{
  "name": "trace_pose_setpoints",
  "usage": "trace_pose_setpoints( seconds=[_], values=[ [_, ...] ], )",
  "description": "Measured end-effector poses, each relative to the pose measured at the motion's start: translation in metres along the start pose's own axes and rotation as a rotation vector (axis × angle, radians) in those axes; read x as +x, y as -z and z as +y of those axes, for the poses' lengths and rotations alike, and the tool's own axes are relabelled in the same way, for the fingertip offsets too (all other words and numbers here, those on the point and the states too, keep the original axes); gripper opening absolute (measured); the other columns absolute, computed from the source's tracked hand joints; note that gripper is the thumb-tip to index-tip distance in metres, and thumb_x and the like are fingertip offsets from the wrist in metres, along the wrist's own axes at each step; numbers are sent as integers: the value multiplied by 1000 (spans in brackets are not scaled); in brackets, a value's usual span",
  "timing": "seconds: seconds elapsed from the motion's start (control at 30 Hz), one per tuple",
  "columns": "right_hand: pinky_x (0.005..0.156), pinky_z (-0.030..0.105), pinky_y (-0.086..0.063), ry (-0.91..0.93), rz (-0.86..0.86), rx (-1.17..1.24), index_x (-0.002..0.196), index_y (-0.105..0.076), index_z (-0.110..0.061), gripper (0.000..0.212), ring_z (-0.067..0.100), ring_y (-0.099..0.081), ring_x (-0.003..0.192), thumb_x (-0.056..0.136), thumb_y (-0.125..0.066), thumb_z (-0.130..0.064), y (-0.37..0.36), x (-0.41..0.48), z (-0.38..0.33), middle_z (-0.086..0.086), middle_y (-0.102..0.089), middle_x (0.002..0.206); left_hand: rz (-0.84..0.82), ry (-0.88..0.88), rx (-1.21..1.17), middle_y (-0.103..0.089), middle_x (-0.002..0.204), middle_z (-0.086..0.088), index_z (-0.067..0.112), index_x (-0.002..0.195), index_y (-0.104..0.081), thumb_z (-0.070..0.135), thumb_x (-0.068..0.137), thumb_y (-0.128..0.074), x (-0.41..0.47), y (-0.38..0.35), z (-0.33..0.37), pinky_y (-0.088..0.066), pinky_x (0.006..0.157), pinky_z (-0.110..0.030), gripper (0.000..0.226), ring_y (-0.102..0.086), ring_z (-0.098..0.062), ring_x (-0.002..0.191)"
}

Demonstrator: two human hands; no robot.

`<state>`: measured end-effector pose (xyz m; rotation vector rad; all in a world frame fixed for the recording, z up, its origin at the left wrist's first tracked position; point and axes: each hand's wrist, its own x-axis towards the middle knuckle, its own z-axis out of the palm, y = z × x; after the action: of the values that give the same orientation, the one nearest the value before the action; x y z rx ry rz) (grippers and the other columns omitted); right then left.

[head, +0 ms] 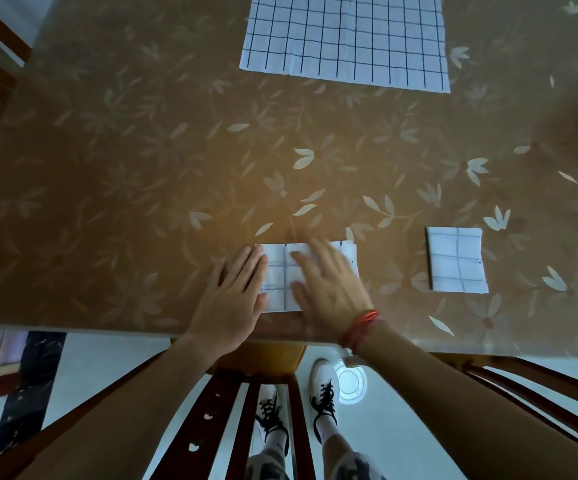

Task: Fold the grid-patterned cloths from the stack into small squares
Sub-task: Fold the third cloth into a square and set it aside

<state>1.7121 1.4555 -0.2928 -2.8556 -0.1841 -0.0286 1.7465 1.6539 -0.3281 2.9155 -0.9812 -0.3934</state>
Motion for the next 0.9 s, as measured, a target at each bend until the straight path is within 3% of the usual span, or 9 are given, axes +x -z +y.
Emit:
trace_pose_setpoints(
  seconds=[0.03, 0.1, 0.17, 0.3, 0.7, 0.9],
  values=[
    [113, 47, -32, 77, -63, -14, 136, -46, -7, 52, 35, -37, 136, 91, -38, -32, -12, 2, -10, 20, -40, 145, 0, -16, 2, -15, 161, -10, 8, 151, -22, 40, 102, -19, -1, -1, -1, -24, 114, -53, 60, -9, -23, 149],
    [118, 46, -19, 138, -150, -34, 146, -33, -5, 59, 31, -20, 145, 99, -21, -39, -30, 4, -21, 18, -25, 155, 8, -61, 19, -18, 159, -14, 4, 150, -25, 39, 103, -17, -2, -2, -3, -24, 112, -57, 59, -13, -28, 148],
    [119, 46, -19, 136, -200, -50, 150, -24, -7, 63, 29, -13, 147, 100, -11, -44, -41, 4, -20, 17, -19, 157, 20, -77, 36, -18, 159, -14, 4, 150, -25, 39, 104, -15, -3, -2, -5, -22, 112, -60, 59, -13, -30, 148],
    [120, 44, -13, 99, -260, -97, 152, -15, -10, 70, 26, -4, 148, 99, -14, -55, -46, 1, -11, 15, -8, 159, 15, -54, 47, -17, 160, -12, 6, 151, -23, 41, 103, -16, -2, 0, -5, -20, 113, -60, 60, -13, -29, 148],
    [118, 46, -21, -63, -327, -211, 150, -19, -4, 82, 31, -14, 146, 94, -17, -63, -13, -27, 54, 18, -14, 158, -22, 0, 49, -18, 160, -9, 8, 151, -25, 41, 102, -17, -2, 5, 0, -19, 114, -58, 60, -13, -26, 148],
    [117, 48, -23, -74, -351, -201, 148, -26, -1, 83, 33, -19, 145, 93, -18, -63, -7, -26, 49, 20, -20, 156, -31, 32, -9, -28, 157, -9, 9, 147, -35, 43, 98, -26, 2, 16, 5, -29, 108, -58, 60, -23, -28, 145]
  ],
)
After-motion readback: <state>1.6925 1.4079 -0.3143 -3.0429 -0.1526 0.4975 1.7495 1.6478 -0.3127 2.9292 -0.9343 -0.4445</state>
